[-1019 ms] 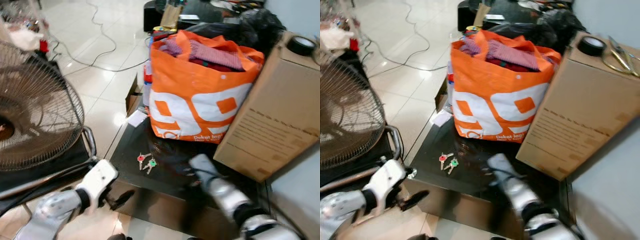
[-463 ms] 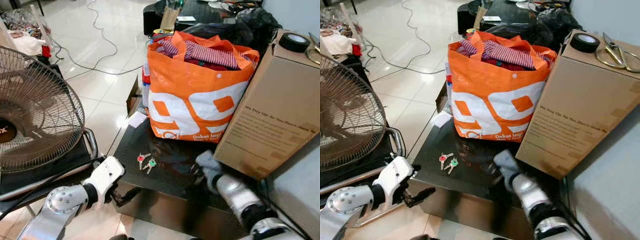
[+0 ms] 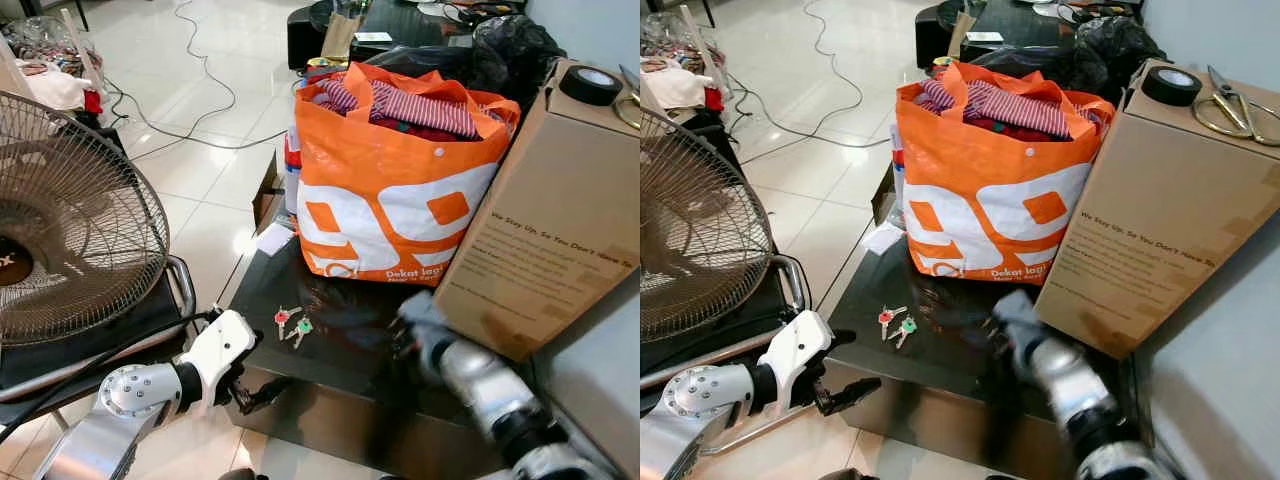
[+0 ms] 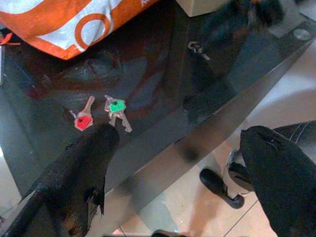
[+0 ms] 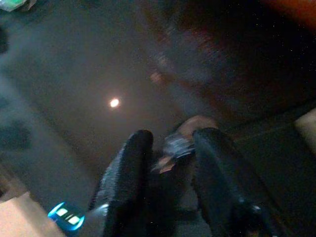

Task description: Hang keys on a hook

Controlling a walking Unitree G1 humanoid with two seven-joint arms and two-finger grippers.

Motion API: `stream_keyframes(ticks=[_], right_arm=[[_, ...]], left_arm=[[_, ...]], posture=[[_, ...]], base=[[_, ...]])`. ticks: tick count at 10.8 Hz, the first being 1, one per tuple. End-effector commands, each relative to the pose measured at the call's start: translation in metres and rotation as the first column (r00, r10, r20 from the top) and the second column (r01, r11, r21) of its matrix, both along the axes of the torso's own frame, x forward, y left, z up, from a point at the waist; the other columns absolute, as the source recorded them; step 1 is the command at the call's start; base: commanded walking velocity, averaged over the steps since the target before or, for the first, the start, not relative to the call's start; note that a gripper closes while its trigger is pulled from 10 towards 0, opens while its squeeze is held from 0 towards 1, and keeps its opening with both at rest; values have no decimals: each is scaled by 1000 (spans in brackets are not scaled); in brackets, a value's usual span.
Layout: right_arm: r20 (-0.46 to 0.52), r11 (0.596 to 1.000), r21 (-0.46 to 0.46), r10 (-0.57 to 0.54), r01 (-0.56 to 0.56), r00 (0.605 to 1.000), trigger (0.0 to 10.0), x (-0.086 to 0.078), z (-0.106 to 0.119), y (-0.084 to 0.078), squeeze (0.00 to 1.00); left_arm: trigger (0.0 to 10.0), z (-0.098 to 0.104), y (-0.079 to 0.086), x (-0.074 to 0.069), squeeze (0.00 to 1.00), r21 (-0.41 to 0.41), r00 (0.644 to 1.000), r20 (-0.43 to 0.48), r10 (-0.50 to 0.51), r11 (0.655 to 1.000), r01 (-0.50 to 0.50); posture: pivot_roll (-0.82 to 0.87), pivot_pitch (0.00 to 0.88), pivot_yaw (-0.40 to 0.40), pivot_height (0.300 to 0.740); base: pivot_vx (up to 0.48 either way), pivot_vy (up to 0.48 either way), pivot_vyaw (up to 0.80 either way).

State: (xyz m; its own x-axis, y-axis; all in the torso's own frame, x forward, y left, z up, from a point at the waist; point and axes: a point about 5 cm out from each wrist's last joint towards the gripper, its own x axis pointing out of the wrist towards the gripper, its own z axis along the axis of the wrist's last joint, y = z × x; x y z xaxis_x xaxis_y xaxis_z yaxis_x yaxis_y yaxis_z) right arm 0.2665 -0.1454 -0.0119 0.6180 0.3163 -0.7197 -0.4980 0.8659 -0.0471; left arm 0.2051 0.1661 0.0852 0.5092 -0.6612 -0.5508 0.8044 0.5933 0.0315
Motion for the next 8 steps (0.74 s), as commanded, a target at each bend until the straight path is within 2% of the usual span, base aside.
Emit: stream_keyframes(ticks=[1, 3, 4, 5, 7, 8], right_arm=[[17, 999, -19, -50, 50, 999, 10000, 2, 1, 3, 1000], [40, 975, 15, -221, 221, 974, 10000, 6, -2, 10, 1000], [35, 967, 22, -255, 255, 966, 10000, 7, -3, 12, 1000], [26, 956, -29, -292, 292, 956, 10000, 5, -8, 11, 0], [9, 940, -71, -334, 334, 942, 10000, 2, -15, 12, 0], [5, 935, -68, -349, 348, 937, 4627, 1, -16, 13, 0]], left_arm=[[10000, 1, -1, 3, 98, -5, 1000, 2, -16, 1000, 16], [10000, 2, 1, 4, 102, -2, 1000, -3, -21, 1000, 21], [10000, 2, 2, 4, 102, 0, 1000, -5, -22, 1000, 22], [10000, 2, 3, 3, 102, 4, 1000, -8, -26, 1000, 26], [10000, 1, 4, 2, 102, 9, 1000, -15, -28, 1000, 28], [10000, 1, 4, 1, 102, 10, 999, -16, -28, 1000, 28]], posture=[[-39, 0, -9, 740], [-34, 0, -6, 740], [-33, 0, -3, 740], [-29, 0, 0, 740], [-23, 0, 1, 740], [-23, 0, 1, 740]], base=[[0, 0, 0], [0, 0, 0], [0, 0, 0], [0, 0, 0], [0, 0, 0], [0, 0, 0]])
